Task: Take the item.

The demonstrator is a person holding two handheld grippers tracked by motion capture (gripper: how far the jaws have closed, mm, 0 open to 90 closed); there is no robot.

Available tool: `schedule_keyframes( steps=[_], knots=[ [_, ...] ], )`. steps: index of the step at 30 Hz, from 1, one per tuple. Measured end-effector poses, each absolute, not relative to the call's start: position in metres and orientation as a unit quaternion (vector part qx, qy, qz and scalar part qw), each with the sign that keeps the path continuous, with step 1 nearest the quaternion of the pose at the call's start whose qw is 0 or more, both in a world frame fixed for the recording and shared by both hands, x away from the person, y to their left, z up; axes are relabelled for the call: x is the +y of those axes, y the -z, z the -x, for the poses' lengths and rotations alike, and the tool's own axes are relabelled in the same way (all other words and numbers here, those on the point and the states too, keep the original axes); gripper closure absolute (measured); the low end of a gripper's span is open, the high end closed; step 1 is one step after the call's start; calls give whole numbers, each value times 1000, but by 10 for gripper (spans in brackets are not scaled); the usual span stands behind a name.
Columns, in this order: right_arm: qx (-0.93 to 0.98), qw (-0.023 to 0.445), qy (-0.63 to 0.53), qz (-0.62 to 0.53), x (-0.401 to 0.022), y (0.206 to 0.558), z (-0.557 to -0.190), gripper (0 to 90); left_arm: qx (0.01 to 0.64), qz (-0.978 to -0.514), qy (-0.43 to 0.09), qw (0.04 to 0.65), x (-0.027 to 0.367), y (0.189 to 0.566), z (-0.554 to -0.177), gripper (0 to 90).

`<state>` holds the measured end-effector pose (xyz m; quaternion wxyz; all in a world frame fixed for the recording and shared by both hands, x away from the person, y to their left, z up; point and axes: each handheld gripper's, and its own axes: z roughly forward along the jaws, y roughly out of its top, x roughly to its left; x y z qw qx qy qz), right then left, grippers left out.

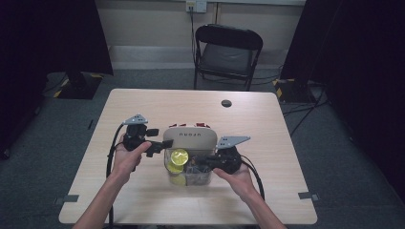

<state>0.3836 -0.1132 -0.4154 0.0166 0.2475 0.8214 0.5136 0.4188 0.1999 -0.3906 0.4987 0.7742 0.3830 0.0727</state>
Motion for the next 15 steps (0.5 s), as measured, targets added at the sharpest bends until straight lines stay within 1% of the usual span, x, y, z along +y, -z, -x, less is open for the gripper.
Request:
schedule_keyframes(
  steps=[15],
  knots=[
    [807, 26, -535, -249, -119, 404, -381, 900, 384, -774, -72, 498, 199, 391, -419, 130]
  ],
)
